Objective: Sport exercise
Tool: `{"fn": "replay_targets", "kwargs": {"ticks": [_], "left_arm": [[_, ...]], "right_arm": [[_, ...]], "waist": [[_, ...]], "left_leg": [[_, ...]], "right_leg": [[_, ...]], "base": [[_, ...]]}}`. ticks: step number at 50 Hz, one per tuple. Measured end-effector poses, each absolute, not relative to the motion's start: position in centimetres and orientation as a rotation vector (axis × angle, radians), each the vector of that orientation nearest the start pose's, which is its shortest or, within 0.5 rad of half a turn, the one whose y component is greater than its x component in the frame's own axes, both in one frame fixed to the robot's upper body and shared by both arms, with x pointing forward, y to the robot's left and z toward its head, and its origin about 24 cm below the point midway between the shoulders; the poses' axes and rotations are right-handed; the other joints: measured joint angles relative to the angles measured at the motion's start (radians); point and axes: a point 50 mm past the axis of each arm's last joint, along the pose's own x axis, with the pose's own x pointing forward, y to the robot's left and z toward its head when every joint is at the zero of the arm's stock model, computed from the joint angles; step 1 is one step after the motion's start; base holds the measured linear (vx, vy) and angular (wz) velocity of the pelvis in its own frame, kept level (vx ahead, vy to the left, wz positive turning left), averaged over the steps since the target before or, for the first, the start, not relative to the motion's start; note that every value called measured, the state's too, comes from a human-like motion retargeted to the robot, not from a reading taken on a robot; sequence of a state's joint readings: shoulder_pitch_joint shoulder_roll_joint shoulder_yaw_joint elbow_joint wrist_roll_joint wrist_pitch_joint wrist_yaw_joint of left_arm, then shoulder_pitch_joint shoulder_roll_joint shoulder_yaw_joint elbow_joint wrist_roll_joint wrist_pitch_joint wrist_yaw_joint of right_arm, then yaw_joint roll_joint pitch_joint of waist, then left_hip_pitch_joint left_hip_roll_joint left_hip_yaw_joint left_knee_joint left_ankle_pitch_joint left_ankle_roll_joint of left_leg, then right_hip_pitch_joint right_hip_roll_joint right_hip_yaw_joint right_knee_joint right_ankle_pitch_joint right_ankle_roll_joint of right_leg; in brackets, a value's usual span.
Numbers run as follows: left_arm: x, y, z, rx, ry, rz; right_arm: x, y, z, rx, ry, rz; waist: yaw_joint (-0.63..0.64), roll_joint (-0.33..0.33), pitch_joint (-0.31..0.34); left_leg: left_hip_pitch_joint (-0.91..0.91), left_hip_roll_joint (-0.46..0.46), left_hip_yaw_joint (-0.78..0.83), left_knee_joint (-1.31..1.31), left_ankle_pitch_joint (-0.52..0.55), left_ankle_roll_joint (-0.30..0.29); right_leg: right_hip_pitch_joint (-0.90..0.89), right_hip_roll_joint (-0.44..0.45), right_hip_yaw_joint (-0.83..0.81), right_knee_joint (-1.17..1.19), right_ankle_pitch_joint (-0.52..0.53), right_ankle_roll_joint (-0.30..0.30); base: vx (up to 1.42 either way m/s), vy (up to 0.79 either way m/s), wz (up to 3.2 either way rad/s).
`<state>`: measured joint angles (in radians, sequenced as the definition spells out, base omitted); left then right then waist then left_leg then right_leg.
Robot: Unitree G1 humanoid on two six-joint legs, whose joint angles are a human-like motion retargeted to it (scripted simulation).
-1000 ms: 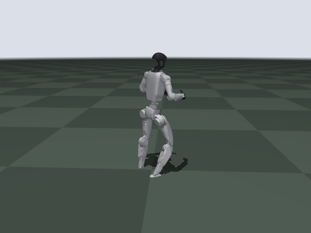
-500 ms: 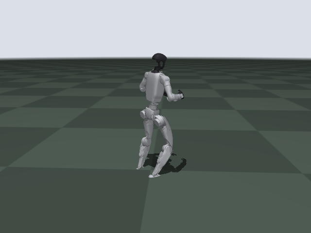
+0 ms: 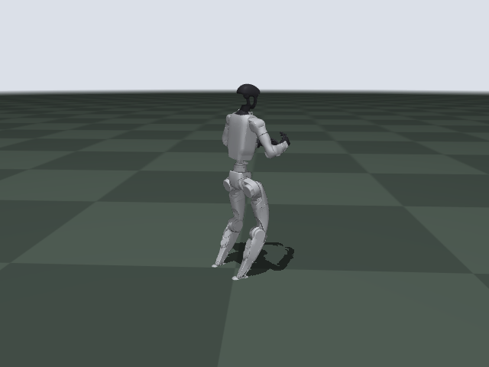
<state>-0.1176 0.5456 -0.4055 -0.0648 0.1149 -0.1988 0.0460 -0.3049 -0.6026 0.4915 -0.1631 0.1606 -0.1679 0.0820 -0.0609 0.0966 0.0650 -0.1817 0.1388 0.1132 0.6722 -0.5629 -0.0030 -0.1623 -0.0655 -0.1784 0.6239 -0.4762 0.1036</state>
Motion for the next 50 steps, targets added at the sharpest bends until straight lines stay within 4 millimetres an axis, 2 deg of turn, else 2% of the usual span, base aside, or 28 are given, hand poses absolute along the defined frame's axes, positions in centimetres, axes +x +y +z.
{"fn": "replay_targets", "kwargs": {"ticks": [5,7,13,15,20,22,23,25,27,31,33,37,38,40,45,47,50], "left_arm": [[25.2,13.7,8.2,0.608,-0.313,-0.438],[25.6,13.7,8.8,0.614,-0.338,-0.433],[25.5,13.3,9.0,0.609,-0.354,-0.443],[26.1,13.1,10.0,0.613,-0.388,-0.446],[25.9,13.7,8.1,0.628,-0.292,-0.453],[26.1,14.1,7.3,0.645,-0.240,-0.464],[25.9,14.2,6.6,0.649,-0.206,-0.469],[26.1,14.7,5.6,0.663,-0.148,-0.478],[25.6,15.0,4.3,0.668,-0.083,-0.491],[24.5,15.6,1.6,0.666,0.050,-0.520],[24.4,15.9,0.7,0.655,0.097,-0.531],[23.3,16.1,-1.0,0.618,0.182,-0.545],[23.2,16.1,-1.2,0.607,0.193,-0.546],[23.5,16.3,-1.1,0.582,0.196,-0.551],[22.8,15.9,-1.7,0.520,0.222,-0.568],[23.1,16.2,-1.1,0.498,0.209,-0.572],[23.0,15.4,-0.6,0.461,0.175,-0.589]], "right_arm": [[26.0,-10.7,12.9,-0.454,-0.420,0.694],[26.2,-10.7,13.5,-0.468,-0.444,0.696],[25.7,-10.5,13.4,-0.474,-0.458,0.699],[25.7,-10.6,14.2,-0.497,-0.493,0.686],[25.3,-11.2,13.2,-0.531,-0.456,0.677],[25.3,-11.8,12.7,-0.563,-0.424,0.674],[25.2,-11.9,12.2,-0.567,-0.399,0.676],[25.3,-12.2,11.5,-0.591,-0.364,0.686],[25.1,-12.4,10.4,-0.596,-0.311,0.698],[24.6,-12.5,8.4,-0.586,-0.217,0.735],[24.7,-12.6,8.1,-0.579,-0.191,0.751],[24.4,-12.5,7.3,-0.530,-0.154,0.765],[24.3,-12.4,7.2,-0.514,-0.147,0.766],[24.6,-12.6,7.5,-0.469,-0.146,0.762],[24.2,-11.9,7.1,-0.336,-0.127,0.749],[25.1,-11.7,8.4,-0.271,-0.167,0.734],[25.2,-11.1,9.1,-0.207,-0.199,0.731]], "waist": [[0.008,0.016,0.025],[0.015,0.038,0.002],[0.018,0.058,0.039],[0.021,0.058,0.010],[0.025,0.068,0.050],[0.032,0.056,0.021],[0.033,0.058,0.034],[0.045,0.052,-0.003],[0.047,0.049,-0.006],[0.063,0.068,0.031],[0.069,0.058,0.013],[0.079,0.071,0.041],[0.081,0.075,0.045],[0.085,0.057,0.012],[0.094,0.080,0.043],[0.100,0.058,0.015],[0.107,0.072,0.032]], "left_leg": [[-0.016,0.037,-0.012,0.103,-0.043,-0.008],[-0.010,0.055,-0.017,0.028,-0.028,-0.012],[-0.027,0.101,-0.039,0.156,-0.064,-0.020],[-0.020,0.091,-0.037,0.064,-0.043,-0.015],[-0.036,0.127,-0.055,0.179,-0.067,-0.020],[-0.023,0.105,-0.049,0.098,-0.046,-0.013],[-0.026,0.113,-0.052,0.128,-0.047,-0.014],[-0.071,0.062,-0.069,0.000,-0.011,-0.037],[-0.064,0.102,-0.056,0.088,-0.014,-0.011],[-0.063,0.133,-0.067,0.182,-0.060,-0.012],[-0.044,0.112,-0.058,0.117,-0.050,-0.007],[-0.049,0.132,-0.067,0.183,-0.062,-0.009],[-0.051,0.137,-0.068,0.196,-0.068,-0.009],[-0.040,0.107,-0.056,0.106,-0.047,0.000],[-0.051,0.141,-0.068,0.210,-0.071,-0.003],[-0.044,0.113,-0.055,0.133,-0.050,0.004],[-0.050,0.136,-0.064,0.208,-0.062,-0.001]], "right_leg": [[0.000,0.024,-0.001,0.065,-0.025,-0.007],[0.040,0.065,-0.010,-0.084,0.024,-0.014],[0.037,0.091,-0.015,0.013,0.001,-0.025],[0.063,0.104,-0.021,-0.114,0.035,-0.028],[0.056,0.118,-0.028,-0.015,0.011,-0.037],[0.076,0.114,-0.030,-0.105,0.029,-0.036],[0.074,0.115,-0.032,-0.080,0.029,-0.037],[0.045,0.108,-0.019,-0.236,0.054,-0.043],[0.061,0.114,-0.039,-0.157,0.068,-0.039],[0.059,0.128,-0.044,-0.061,0.026,-0.042],[0.076,0.122,-0.043,-0.122,0.033,-0.041],[0.074,0.127,-0.046,-0.062,0.022,-0.042],[0.072,0.129,-0.047,-0.048,0.015,-0.043],[0.085,0.120,-0.046,-0.141,0.034,-0.040],[0.074,0.129,-0.051,-0.037,0.009,-0.043],[0.084,0.120,-0.049,-0.118,0.027,-0.040],[0.080,0.125,-0.052,-0.046,0.011,-0.041]], "base": [[0.00,-0.01,-0.02],[0.09,-0.02,-0.03],[-0.04,-0.01,-0.02],[0.12,-0.02,0.09],[0.00,-0.01,0.01],[0.12,-0.02,0.11],[0.00,0.00,0.00],[0.10,-0.03,-0.02],[-0.09,0.01,0.05],[-0.06,0.01,-0.02],[0.08,0.00,0.06],[-0.05,0.00,-0.01],[0.00,0.00,0.00],[0.11,-0.01,0.06],[-0.02,-0.01,-0.01],[0.08,-0.03,0.05],[-0.07,-0.02,-0.02]]}}
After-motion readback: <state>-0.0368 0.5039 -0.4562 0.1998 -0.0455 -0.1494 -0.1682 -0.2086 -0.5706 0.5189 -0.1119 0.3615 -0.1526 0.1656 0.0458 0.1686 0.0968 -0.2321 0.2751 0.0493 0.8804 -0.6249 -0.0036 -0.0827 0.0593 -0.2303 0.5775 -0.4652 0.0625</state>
